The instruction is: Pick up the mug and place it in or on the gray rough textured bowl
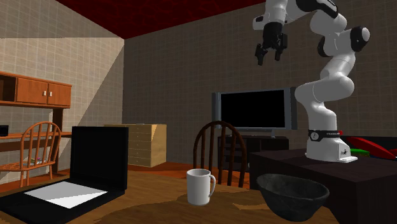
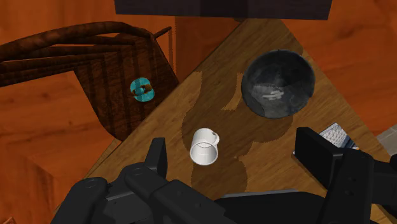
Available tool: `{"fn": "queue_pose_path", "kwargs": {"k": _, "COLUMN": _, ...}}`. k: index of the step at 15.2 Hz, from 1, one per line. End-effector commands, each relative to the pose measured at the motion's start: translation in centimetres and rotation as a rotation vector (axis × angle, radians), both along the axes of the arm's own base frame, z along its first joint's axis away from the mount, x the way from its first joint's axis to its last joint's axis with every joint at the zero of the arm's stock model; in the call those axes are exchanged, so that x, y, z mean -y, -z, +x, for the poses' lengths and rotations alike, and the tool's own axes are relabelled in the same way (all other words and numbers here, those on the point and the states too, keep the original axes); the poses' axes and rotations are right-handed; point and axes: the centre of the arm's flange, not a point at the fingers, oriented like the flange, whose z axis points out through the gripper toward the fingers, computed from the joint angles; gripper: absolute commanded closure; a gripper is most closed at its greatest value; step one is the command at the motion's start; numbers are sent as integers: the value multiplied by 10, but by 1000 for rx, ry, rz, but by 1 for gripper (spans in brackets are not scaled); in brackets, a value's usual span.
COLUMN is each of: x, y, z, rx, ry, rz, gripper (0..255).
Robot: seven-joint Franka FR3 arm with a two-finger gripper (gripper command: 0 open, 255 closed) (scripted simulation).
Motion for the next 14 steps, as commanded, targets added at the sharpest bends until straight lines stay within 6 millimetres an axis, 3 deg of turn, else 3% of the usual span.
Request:
{"fn": "queue_pose_path", "kwargs": {"k": 1, "x": 0, "y": 0, "z": 0, "rx": 0, "ry": 0, "rz": 0, "gripper": 0}}
{"fn": "queue_pose_path", "kwargs": {"k": 14, "x": 34, "y": 134, "z": 104, "rx": -11, "ry": 7, "rz": 51, "gripper": 0}}
